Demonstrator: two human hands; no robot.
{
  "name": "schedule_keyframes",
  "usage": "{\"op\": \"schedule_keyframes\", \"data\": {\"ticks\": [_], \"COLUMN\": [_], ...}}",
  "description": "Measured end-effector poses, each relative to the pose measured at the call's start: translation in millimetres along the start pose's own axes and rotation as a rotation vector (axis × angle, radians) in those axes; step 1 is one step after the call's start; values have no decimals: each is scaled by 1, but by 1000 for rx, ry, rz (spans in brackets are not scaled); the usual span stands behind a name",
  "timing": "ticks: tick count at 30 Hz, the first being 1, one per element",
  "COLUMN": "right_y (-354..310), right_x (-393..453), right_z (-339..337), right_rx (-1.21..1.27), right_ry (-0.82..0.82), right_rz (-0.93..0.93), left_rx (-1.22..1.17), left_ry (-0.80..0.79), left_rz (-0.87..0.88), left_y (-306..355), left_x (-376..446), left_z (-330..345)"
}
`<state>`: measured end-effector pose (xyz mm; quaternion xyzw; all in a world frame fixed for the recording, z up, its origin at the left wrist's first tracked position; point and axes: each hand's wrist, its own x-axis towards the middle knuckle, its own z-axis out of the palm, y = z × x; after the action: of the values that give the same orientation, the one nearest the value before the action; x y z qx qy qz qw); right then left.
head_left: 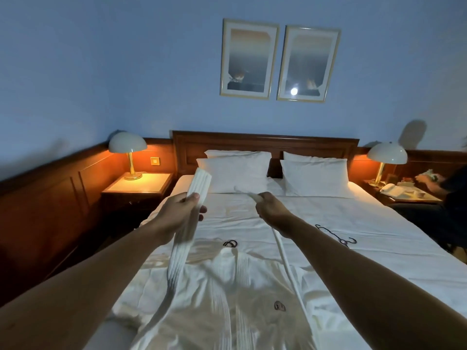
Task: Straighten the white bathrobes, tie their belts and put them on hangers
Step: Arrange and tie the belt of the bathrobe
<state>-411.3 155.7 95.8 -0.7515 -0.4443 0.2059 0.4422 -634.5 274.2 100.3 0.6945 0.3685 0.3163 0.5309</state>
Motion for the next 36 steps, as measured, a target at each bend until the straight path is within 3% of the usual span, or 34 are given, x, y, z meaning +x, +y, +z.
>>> {"op": "schedule_keyframes", "data": {"ticks": [10,15,21,25,29,33,36], "right_y": [15,15,21,19,34,51,60], "right_x": [-6,-8,-16,-25,-34,-35,-38], "right_z": [12,8,8,9,14,24,26], "right_rx": [61,-2,96,171,-116,-478,-337], "right_ry": [122,89,62,42,-72,-65,-103], "right_rz": [-100,-167,-160,-140,-137,-135,-89], "left_rx": [79,129,40,86,53,0,-20], "left_ry": [-68,-52,-175,-101,-16,-41,-77], "left_rz": [7,76,10,67,58,28,19], "left_y": [-7,12,7,5,13,9,-1], "left_x": [-9,-3,-1,0,4,7,8], "left_z": [38,51,63,71,70,66,65]}}
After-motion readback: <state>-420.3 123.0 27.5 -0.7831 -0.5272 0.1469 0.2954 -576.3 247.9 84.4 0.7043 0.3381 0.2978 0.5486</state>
